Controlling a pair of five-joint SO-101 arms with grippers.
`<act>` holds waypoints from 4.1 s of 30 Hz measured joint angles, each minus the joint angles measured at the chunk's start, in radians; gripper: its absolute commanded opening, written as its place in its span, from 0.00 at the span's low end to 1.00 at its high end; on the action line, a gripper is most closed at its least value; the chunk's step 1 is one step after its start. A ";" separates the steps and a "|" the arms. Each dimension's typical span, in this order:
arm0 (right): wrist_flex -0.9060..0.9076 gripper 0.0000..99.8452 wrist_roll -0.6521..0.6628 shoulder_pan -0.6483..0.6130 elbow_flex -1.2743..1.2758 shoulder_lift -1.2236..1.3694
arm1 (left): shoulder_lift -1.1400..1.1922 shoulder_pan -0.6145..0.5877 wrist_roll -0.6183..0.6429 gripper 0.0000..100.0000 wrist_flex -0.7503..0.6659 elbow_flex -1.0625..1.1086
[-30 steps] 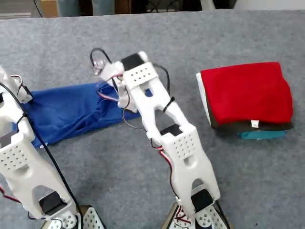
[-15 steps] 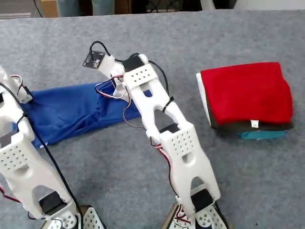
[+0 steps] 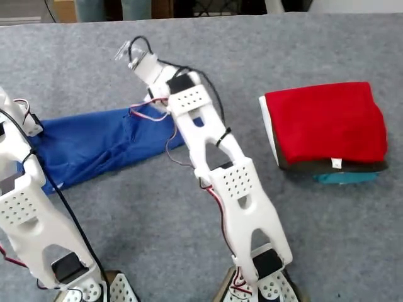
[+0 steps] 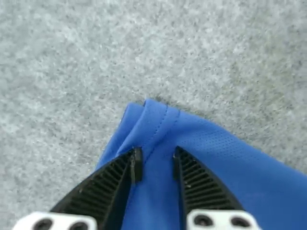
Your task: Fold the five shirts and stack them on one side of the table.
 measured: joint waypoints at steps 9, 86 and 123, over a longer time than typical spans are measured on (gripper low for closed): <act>0.502 0.01 -0.018 0.054 -0.351 0.000 | 0.000 0.000 0.000 0.15 0.044 -0.034; 0.531 0.01 0.563 0.569 0.551 -1.200 | -0.103 0.614 0.157 0.03 0.482 -0.367; 0.166 0.01 0.290 0.121 0.816 -1.007 | -0.006 0.358 0.084 0.03 0.710 -0.836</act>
